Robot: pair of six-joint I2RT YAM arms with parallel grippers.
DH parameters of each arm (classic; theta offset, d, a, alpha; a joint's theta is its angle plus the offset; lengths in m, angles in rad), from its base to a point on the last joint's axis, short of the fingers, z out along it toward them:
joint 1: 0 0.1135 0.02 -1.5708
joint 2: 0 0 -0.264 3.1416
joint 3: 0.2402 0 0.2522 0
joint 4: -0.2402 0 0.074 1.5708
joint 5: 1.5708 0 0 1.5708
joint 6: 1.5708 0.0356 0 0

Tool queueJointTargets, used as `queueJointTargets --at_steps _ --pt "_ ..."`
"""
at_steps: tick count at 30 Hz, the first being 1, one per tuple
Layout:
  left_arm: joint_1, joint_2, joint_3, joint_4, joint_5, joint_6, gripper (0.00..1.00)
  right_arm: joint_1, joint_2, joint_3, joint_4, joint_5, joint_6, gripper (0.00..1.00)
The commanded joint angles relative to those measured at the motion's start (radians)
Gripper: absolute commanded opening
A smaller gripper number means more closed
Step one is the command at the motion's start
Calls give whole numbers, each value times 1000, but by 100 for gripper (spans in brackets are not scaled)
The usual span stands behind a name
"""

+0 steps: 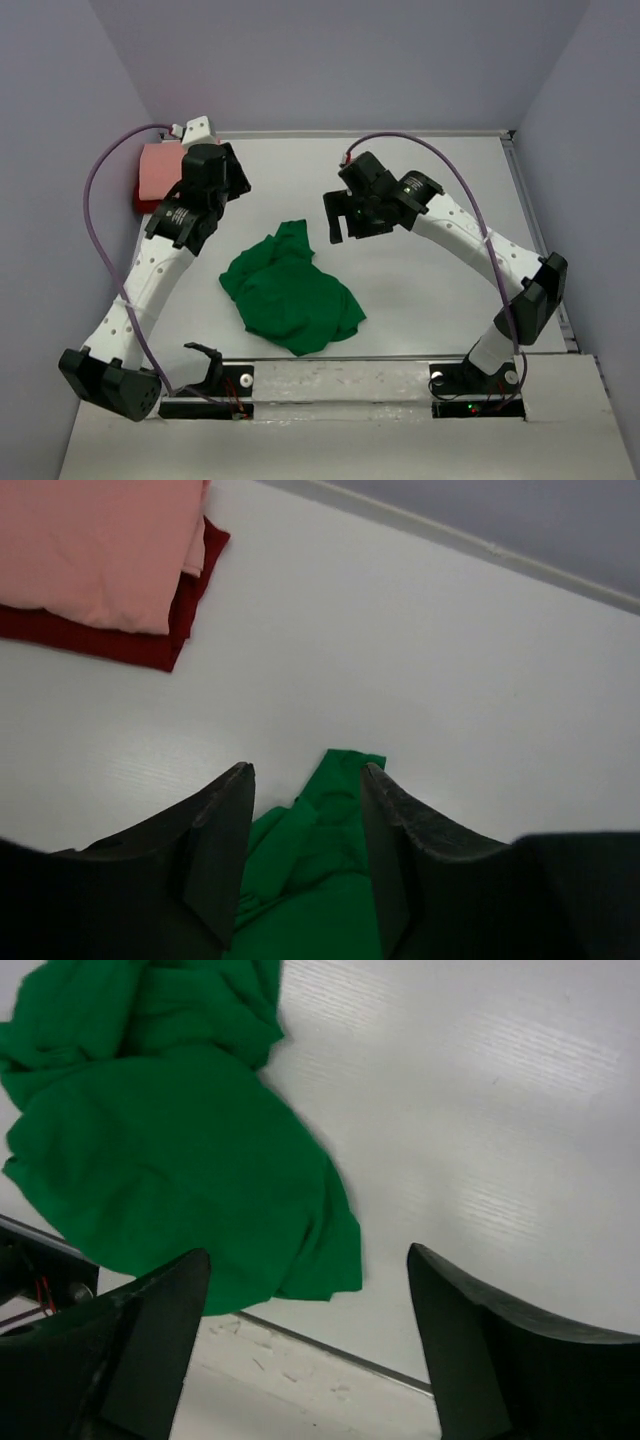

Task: Fold and stack the t-shirts
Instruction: Move the tshirt to the center of the board

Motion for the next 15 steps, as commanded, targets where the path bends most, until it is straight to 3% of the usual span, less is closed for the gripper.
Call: queueJointTargets --at_steps 1,7,11,15 --pt "-2 124 9 -28 88 13 47 -162 -64 -266 286 -171 51 77" --pt "2 282 32 -38 134 3 41 -181 28 -198 225 -124 -1 77" --pt "7 315 30 -40 110 15 41 -181 3 -289 279 -230 17 78" --pt "29 360 6 -35 163 12 40 -202 63 -265 295 -305 -24 79"
